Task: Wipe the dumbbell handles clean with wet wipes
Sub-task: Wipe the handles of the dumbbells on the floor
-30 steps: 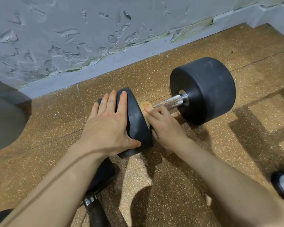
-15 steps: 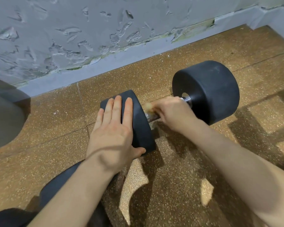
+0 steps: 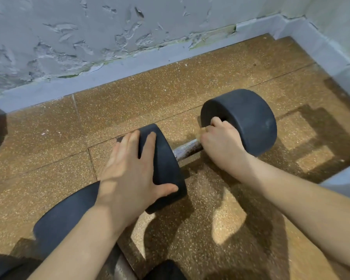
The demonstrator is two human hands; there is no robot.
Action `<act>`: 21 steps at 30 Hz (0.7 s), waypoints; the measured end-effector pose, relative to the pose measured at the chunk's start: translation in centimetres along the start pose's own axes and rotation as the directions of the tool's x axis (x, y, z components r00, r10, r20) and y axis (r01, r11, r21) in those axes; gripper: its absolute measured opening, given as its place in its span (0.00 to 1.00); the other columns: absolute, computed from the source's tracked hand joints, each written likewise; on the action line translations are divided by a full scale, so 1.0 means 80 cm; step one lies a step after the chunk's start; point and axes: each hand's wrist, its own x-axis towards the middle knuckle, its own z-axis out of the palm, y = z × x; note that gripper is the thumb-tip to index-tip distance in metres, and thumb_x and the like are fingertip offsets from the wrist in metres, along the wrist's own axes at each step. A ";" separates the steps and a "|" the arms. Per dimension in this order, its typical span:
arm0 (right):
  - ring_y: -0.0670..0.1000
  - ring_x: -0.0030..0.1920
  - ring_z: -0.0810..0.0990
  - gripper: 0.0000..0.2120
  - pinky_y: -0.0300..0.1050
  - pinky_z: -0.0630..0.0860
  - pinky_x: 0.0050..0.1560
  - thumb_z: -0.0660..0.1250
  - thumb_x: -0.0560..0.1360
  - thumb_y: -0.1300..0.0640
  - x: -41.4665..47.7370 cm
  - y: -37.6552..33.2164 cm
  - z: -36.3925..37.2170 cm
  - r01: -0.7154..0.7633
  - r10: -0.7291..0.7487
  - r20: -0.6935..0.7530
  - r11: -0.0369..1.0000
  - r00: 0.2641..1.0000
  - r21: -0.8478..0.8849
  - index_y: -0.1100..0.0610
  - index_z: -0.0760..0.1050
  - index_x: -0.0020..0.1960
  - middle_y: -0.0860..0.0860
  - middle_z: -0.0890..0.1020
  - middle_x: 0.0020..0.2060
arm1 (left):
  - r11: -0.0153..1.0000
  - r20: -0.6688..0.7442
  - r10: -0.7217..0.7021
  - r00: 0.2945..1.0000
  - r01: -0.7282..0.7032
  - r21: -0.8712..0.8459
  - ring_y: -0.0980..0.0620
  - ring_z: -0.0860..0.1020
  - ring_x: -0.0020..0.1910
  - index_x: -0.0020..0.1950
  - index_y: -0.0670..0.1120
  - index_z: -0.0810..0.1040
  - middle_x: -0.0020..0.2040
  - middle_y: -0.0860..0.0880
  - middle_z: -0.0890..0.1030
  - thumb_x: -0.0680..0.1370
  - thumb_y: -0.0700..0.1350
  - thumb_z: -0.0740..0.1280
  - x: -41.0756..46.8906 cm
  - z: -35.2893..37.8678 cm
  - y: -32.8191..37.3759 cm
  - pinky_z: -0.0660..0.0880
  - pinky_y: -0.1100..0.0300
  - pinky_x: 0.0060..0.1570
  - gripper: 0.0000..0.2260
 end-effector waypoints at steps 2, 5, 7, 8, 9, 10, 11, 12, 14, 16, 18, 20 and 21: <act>0.56 0.46 0.75 0.11 0.45 0.62 0.41 0.60 0.76 0.63 -0.007 -0.006 -0.004 -0.019 0.014 0.060 0.996 0.998 0.083 0.51 0.69 0.37 0.48 0.80 0.36 | 0.999 -0.044 0.013 0.999 -0.011 0.052 0.39 0.59 0.75 0.78 0.44 0.57 0.75 0.38 0.60 0.63 0.75 0.64 -0.014 0.008 0.010 0.61 0.43 0.73 0.53; 0.57 0.51 0.74 0.10 0.47 0.68 0.50 0.56 0.79 0.64 -0.025 -0.018 0.010 -0.120 0.112 0.043 0.939 0.993 0.321 0.57 0.75 0.48 0.54 0.79 0.47 | 0.998 -0.099 0.043 0.994 -0.038 0.050 0.34 0.64 0.72 0.75 0.40 0.63 0.72 0.33 0.65 0.60 0.72 0.70 -0.028 0.027 0.016 0.64 0.39 0.70 0.53; 0.45 0.51 0.71 0.11 0.38 0.67 0.52 0.58 0.81 0.61 -0.057 -0.024 0.017 -0.219 0.286 -0.023 0.781 0.958 0.585 0.56 0.78 0.56 0.52 0.75 0.49 | 0.996 -0.109 0.068 0.992 -0.061 0.061 0.34 0.62 0.73 0.75 0.40 0.61 0.73 0.32 0.63 0.61 0.71 0.71 -0.038 0.035 0.020 0.62 0.39 0.71 0.53; 0.39 0.47 0.69 0.12 0.31 0.65 0.49 0.59 0.81 0.59 -0.073 -0.030 0.016 -0.281 0.414 -0.016 0.644 0.910 0.712 0.53 0.80 0.56 0.50 0.74 0.47 | 0.995 -0.117 0.078 0.990 -0.069 0.075 0.34 0.61 0.74 0.75 0.40 0.61 0.74 0.32 0.62 0.62 0.71 0.71 -0.042 0.039 0.021 0.61 0.39 0.72 0.53; 0.36 0.44 0.71 0.12 0.25 0.63 0.47 0.60 0.81 0.59 -0.087 -0.038 0.011 -0.340 0.535 0.031 0.490 0.844 0.803 0.52 0.81 0.56 0.50 0.76 0.45 | 0.993 -0.122 0.085 0.989 -0.074 0.090 0.33 0.61 0.74 0.76 0.40 0.61 0.74 0.32 0.61 0.62 0.70 0.71 -0.046 0.042 0.022 0.61 0.39 0.72 0.52; 0.35 0.44 0.73 0.12 0.24 0.63 0.47 0.61 0.80 0.60 -0.093 -0.045 0.011 -0.391 0.642 0.075 0.367 0.763 0.844 0.52 0.83 0.55 0.50 0.79 0.44 | 0.992 -0.127 0.090 0.988 -0.077 0.103 0.33 0.61 0.73 0.76 0.40 0.61 0.74 0.32 0.61 0.63 0.70 0.72 -0.050 0.043 0.023 0.61 0.39 0.72 0.52; 0.38 0.45 0.77 0.11 0.27 0.67 0.49 0.63 0.79 0.61 -0.094 -0.051 0.011 -0.429 0.740 0.110 0.255 0.664 0.867 0.53 0.83 0.55 0.51 0.83 0.44 | 0.990 -0.127 0.095 0.987 -0.080 0.113 0.33 0.61 0.73 0.75 0.39 0.62 0.74 0.31 0.62 0.63 0.69 0.72 -0.052 0.044 0.024 0.61 0.39 0.71 0.52; 0.43 0.47 0.80 0.11 0.32 0.72 0.53 0.65 0.78 0.61 -0.088 -0.058 0.010 -0.445 0.829 0.189 0.080 0.527 0.892 0.54 0.83 0.56 0.50 0.84 0.46 | 0.989 -0.128 0.098 0.987 -0.082 0.124 0.33 0.61 0.73 0.75 0.39 0.62 0.73 0.31 0.62 0.63 0.69 0.72 -0.053 0.044 0.025 0.61 0.39 0.71 0.51; 0.46 0.50 0.81 0.11 0.39 0.76 0.57 0.66 0.77 0.61 -0.069 -0.068 0.006 -0.382 0.877 0.335 -0.196 0.343 0.903 0.55 0.83 0.57 0.49 0.84 0.49 | 0.985 -0.135 0.104 0.985 -0.083 0.154 0.32 0.61 0.73 0.75 0.39 0.61 0.73 0.30 0.62 0.64 0.69 0.72 -0.052 0.042 0.026 0.62 0.39 0.70 0.51; 0.47 0.50 0.79 0.12 0.36 0.73 0.54 0.66 0.77 0.61 -0.056 -0.075 0.005 -0.406 0.891 0.263 -0.099 0.370 0.909 0.56 0.81 0.59 0.49 0.83 0.50 | 0.981 -0.145 0.104 0.984 -0.077 0.178 0.33 0.61 0.73 0.75 0.38 0.62 0.73 0.30 0.62 0.63 0.70 0.71 -0.048 0.040 0.024 0.63 0.39 0.70 0.51; 0.48 0.47 0.77 0.12 0.35 0.69 0.51 0.65 0.77 0.64 -0.055 -0.079 0.011 -0.414 0.871 0.086 0.141 0.484 0.899 0.59 0.80 0.60 0.52 0.80 0.49 | 0.988 -0.157 0.088 0.984 -0.066 0.139 0.33 0.63 0.73 0.74 0.38 0.65 0.72 0.31 0.65 0.61 0.69 0.73 -0.040 0.038 0.020 0.64 0.39 0.70 0.52; 0.51 0.43 0.76 0.12 0.39 0.72 0.51 0.65 0.77 0.66 -0.060 -0.083 0.020 -0.389 0.801 -0.043 0.336 0.598 0.858 0.62 0.81 0.58 0.55 0.78 0.46 | 0.996 -0.137 0.065 0.988 -0.056 0.069 0.35 0.62 0.73 0.75 0.40 0.64 0.72 0.33 0.65 0.60 0.69 0.75 -0.031 0.035 0.013 0.63 0.39 0.71 0.52; 0.50 0.43 0.76 0.12 0.41 0.74 0.51 0.65 0.77 0.66 -0.063 -0.083 0.022 -0.373 0.770 -0.056 0.370 0.636 0.851 0.62 0.81 0.58 0.55 0.78 0.46 | 0.997 -0.121 0.060 0.991 -0.055 0.046 0.36 0.61 0.74 0.76 0.42 0.63 0.74 0.34 0.64 0.60 0.68 0.75 -0.027 0.031 0.010 0.61 0.40 0.72 0.52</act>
